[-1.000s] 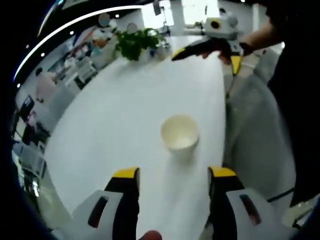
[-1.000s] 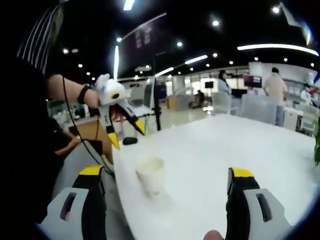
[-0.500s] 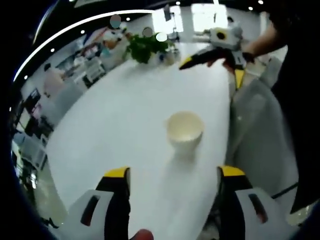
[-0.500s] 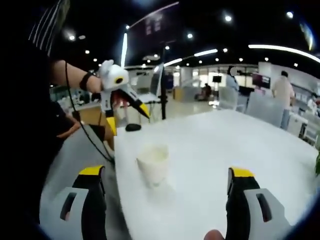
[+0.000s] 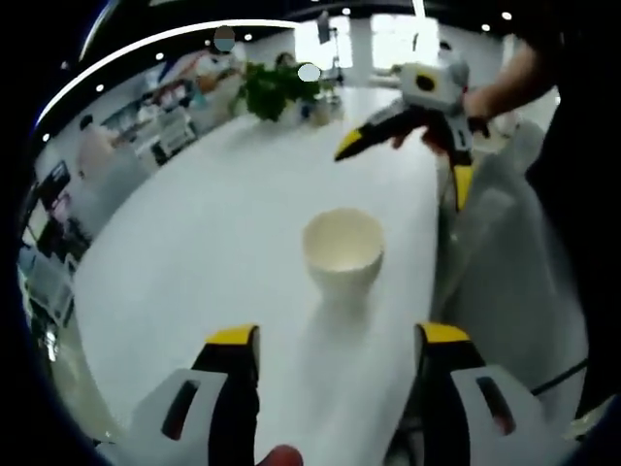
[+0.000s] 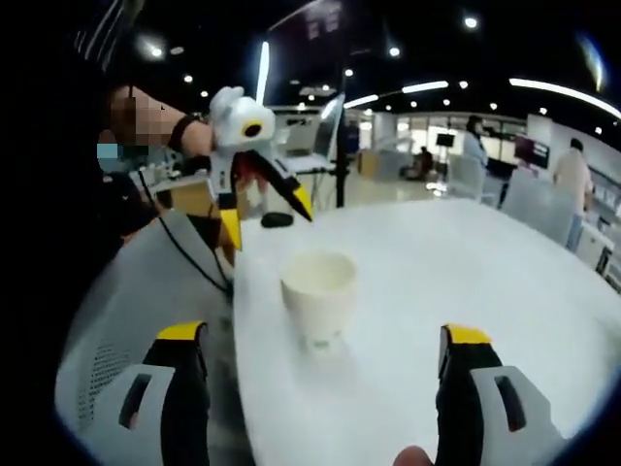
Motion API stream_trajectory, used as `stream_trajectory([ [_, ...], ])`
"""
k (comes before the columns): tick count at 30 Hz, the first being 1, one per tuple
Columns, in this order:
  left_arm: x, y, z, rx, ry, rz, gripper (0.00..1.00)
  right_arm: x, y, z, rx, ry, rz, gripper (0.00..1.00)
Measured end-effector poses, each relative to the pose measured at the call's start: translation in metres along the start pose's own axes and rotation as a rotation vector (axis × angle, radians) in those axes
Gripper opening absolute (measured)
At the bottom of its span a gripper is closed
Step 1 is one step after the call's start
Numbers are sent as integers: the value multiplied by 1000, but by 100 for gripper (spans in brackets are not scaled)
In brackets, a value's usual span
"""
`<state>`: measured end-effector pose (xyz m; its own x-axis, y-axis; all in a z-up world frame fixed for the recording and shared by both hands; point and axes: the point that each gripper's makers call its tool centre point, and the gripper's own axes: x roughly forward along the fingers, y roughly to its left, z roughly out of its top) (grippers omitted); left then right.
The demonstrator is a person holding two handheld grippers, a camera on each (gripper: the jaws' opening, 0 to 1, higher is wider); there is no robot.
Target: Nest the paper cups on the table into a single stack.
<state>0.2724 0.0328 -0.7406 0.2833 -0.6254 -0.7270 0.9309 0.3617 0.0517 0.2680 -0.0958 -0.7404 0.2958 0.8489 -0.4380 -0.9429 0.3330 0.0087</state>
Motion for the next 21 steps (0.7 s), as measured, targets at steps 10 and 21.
stream_trajectory([
  [10, 19, -1, 0, -2, -24, -37, 59, 20, -1, -13, 20, 40, 21, 84],
  [21, 37, -4, -1, 3, -45, -72, 52, 38, -4, -13, 7, 67, 54, 71],
])
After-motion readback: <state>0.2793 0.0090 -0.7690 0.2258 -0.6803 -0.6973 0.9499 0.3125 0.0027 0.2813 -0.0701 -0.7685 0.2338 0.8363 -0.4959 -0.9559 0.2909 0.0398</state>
